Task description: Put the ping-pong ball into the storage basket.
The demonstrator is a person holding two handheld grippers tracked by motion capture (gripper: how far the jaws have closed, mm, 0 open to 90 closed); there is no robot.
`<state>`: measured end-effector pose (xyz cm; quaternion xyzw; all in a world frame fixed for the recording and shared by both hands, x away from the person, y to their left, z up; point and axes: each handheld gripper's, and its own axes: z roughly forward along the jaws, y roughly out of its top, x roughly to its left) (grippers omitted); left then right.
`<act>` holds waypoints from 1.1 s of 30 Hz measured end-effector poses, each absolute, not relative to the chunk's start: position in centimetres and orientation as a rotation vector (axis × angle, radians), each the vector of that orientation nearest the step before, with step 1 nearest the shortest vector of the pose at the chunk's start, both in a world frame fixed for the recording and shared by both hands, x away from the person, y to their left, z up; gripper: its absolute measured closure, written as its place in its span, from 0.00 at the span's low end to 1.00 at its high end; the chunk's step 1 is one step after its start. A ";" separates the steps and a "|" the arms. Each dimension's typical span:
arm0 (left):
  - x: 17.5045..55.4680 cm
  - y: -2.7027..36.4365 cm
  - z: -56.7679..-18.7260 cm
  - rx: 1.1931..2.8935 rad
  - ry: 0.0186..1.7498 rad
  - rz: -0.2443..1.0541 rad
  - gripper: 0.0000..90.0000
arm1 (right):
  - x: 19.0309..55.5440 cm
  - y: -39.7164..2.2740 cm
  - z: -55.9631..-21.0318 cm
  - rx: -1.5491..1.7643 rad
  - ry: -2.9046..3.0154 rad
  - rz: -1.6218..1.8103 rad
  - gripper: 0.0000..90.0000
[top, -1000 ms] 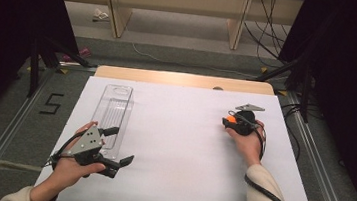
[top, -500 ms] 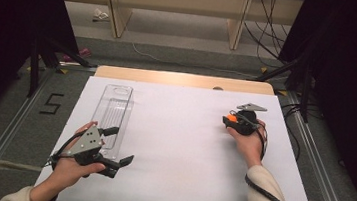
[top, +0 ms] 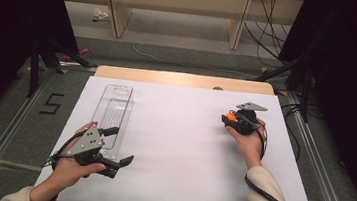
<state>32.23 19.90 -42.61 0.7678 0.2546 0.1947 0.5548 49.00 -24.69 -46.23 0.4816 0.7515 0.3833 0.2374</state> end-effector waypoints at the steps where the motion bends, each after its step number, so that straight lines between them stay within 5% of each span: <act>1: 32.2 19.9 -42.6 1.814 0.601 0.460 0.00 | 49.0 -24.6 -46.2 1.320 2.059 1.052 0.57; 33: 32.2 19.8 -42.7 1.818 0.599 0.455 0.01 | 48.6 -23.3 -45.1 1.259 2.067 1.100 0.57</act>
